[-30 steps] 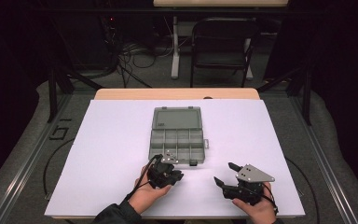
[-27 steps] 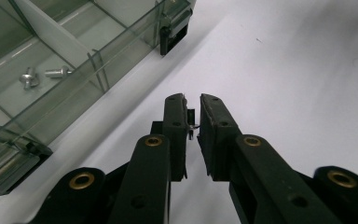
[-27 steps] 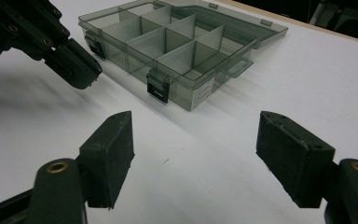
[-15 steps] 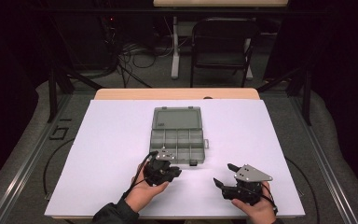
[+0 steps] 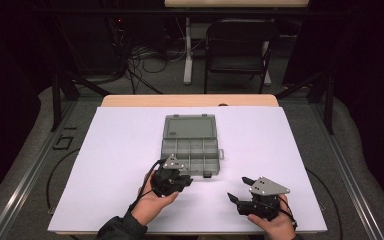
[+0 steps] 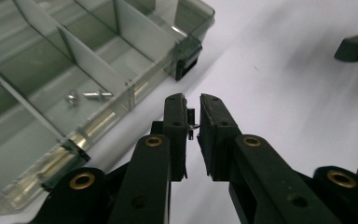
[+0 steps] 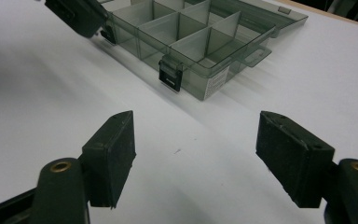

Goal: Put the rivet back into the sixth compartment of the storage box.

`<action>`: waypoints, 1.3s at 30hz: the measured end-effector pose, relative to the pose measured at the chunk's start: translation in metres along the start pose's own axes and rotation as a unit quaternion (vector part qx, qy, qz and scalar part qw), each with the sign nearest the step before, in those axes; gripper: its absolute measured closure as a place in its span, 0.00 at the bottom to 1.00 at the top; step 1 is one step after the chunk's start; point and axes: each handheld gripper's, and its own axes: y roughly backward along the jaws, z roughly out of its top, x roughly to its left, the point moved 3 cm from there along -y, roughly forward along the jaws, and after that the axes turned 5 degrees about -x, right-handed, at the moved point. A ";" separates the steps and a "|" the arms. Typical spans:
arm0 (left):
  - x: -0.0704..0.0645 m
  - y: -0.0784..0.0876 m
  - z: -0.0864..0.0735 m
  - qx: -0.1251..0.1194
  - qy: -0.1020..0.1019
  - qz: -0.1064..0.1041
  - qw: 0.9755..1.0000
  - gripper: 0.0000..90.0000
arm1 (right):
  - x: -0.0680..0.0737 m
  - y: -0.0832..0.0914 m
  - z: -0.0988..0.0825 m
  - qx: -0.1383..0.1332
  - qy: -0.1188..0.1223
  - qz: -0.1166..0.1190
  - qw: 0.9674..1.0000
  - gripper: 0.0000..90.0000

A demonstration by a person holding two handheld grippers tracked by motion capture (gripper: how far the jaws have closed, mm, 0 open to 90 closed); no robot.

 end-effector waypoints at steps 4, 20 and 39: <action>0.007 0.015 0.008 -0.025 0.008 0.009 1.000 0.90 | -0.001 0.001 0.001 -0.007 0.000 -0.006 1.000 0.31; 0.035 0.029 0.022 -0.062 0.032 0.036 0.997 0.90 | -0.003 0.003 0.002 -0.015 -0.003 -0.015 1.000 0.31; 0.058 -0.004 0.024 -0.031 0.057 0.056 0.996 0.90 | -0.007 0.001 0.001 -0.017 -0.012 -0.009 1.000 0.30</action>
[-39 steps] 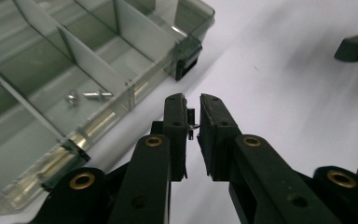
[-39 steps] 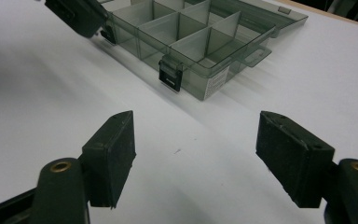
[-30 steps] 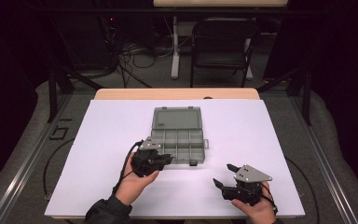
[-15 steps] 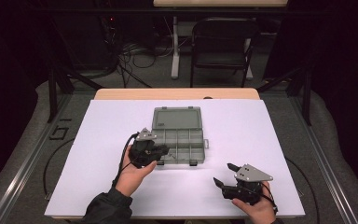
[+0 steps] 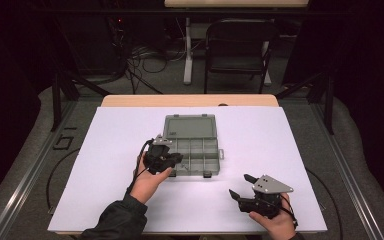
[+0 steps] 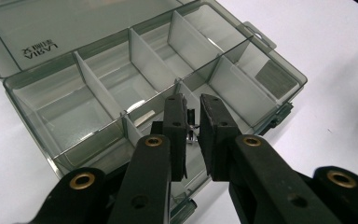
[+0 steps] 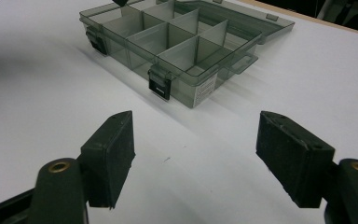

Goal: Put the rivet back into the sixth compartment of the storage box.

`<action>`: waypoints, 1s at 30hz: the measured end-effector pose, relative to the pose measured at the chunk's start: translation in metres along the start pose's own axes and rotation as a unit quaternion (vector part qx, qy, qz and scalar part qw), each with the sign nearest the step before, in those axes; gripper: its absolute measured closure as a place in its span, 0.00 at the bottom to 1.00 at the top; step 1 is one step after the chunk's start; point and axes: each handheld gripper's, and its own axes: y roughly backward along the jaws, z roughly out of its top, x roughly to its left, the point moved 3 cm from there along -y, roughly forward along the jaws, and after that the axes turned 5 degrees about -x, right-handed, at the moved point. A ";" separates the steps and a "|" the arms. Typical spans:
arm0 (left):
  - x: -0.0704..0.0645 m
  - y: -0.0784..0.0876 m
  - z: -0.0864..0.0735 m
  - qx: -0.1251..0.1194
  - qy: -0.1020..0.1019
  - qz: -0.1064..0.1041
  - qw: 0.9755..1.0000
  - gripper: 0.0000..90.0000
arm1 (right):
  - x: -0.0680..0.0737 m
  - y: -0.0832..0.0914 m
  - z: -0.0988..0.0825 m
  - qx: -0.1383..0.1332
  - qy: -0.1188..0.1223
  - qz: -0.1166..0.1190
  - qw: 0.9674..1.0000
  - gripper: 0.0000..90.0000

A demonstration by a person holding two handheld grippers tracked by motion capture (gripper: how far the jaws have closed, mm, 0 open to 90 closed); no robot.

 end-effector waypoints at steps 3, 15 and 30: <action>0.001 -0.006 -0.001 0.008 -0.001 0.005 1.000 0.90 | 0.000 0.000 0.000 -0.001 0.002 -0.001 1.000 0.30; 0.001 -0.018 -0.005 0.029 -0.006 0.007 1.000 0.90 | 0.001 0.004 -0.001 0.001 0.001 -0.004 1.000 0.30; 0.002 -0.021 -0.006 0.039 -0.006 0.012 0.999 0.90 | 0.002 0.003 0.000 0.000 0.004 -0.005 1.000 0.30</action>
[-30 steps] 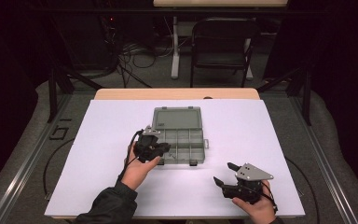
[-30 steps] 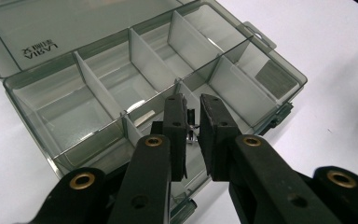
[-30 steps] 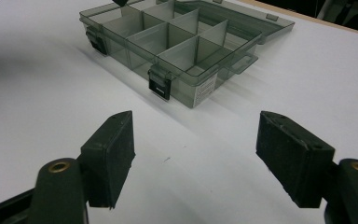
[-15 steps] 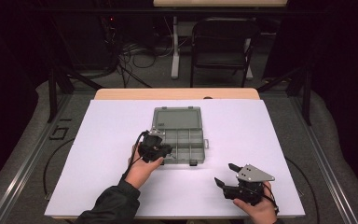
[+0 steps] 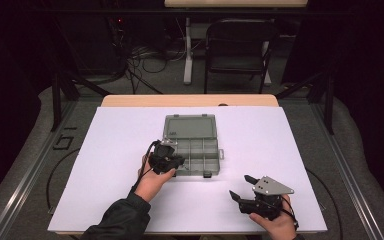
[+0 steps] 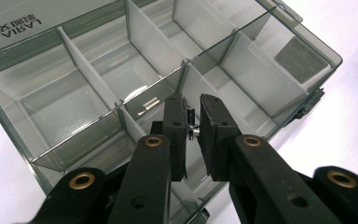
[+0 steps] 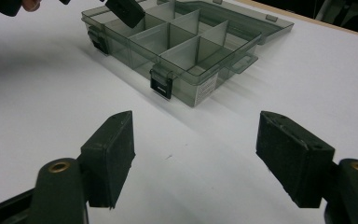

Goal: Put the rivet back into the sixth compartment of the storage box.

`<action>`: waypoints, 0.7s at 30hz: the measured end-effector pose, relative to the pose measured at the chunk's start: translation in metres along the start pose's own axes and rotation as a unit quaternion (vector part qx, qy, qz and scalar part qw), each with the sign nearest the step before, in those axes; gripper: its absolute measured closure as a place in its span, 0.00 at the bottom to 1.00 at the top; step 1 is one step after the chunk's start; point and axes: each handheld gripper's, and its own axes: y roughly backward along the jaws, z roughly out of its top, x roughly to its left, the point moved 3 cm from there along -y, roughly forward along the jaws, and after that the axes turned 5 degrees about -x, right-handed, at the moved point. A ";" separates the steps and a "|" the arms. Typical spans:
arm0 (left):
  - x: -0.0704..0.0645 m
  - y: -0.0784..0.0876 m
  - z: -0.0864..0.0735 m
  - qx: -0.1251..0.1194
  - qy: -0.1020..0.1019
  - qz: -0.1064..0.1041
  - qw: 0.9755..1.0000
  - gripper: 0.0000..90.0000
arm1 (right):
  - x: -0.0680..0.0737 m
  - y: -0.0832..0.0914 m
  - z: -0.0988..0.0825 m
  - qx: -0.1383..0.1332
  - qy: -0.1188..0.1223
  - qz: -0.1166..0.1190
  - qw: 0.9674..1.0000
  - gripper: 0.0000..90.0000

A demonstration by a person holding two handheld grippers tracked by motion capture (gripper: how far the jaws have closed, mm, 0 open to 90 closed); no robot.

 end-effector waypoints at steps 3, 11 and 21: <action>0.000 0.000 0.000 0.000 0.000 0.001 1.000 0.90 | 0.000 0.000 0.000 -0.001 -0.001 0.000 1.000 0.30; -0.002 0.002 0.000 -0.004 -0.001 0.000 1.000 0.83 | 0.001 0.000 0.000 -0.002 0.001 0.001 1.000 0.31; -0.001 0.023 0.005 -0.043 0.019 -0.003 0.999 0.55 | 0.001 0.000 0.000 -0.001 0.001 -0.001 1.000 0.30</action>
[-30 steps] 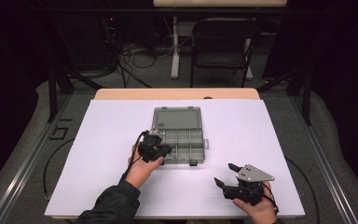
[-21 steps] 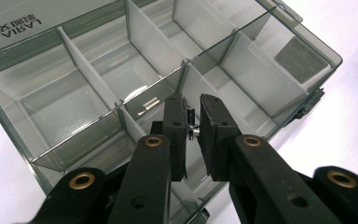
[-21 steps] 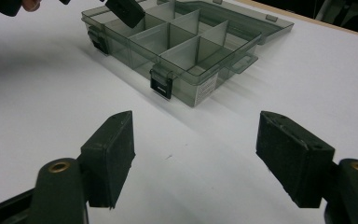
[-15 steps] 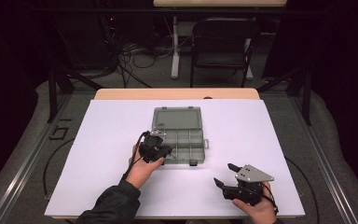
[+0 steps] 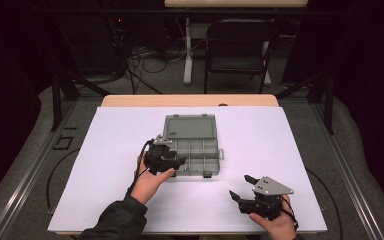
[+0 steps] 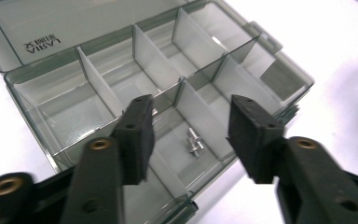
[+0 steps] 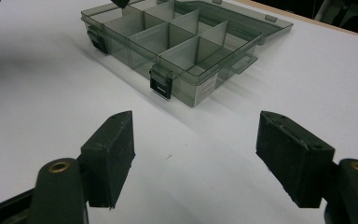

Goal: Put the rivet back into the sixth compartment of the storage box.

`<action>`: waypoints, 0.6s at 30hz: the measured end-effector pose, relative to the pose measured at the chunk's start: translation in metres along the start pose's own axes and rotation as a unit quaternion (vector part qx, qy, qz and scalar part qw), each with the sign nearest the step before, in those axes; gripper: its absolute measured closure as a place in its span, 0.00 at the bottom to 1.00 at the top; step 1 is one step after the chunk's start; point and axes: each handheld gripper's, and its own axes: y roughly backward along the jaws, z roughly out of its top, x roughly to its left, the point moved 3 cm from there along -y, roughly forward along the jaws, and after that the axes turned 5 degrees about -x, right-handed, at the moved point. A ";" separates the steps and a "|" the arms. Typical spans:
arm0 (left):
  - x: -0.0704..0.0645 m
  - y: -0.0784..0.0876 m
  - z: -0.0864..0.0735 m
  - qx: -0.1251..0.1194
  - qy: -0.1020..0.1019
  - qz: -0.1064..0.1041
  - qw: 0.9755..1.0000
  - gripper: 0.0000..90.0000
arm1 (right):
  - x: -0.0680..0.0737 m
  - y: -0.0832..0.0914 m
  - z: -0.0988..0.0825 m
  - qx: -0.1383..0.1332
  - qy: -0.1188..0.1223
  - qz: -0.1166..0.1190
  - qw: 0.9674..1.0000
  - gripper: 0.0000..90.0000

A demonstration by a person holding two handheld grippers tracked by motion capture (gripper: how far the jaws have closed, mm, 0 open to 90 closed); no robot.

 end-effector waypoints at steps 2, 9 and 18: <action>0.000 0.004 0.001 -0.005 -0.002 0.002 1.000 0.49 | 0.000 0.000 0.000 0.000 0.000 0.000 1.000 0.30; -0.003 0.017 0.005 -0.022 -0.003 0.003 1.000 0.40 | 0.000 0.000 0.000 0.000 0.001 0.000 1.000 0.30; -0.012 0.038 0.003 -0.040 -0.009 -0.011 0.999 0.36 | 0.000 0.000 0.000 -0.001 0.000 -0.002 1.000 0.30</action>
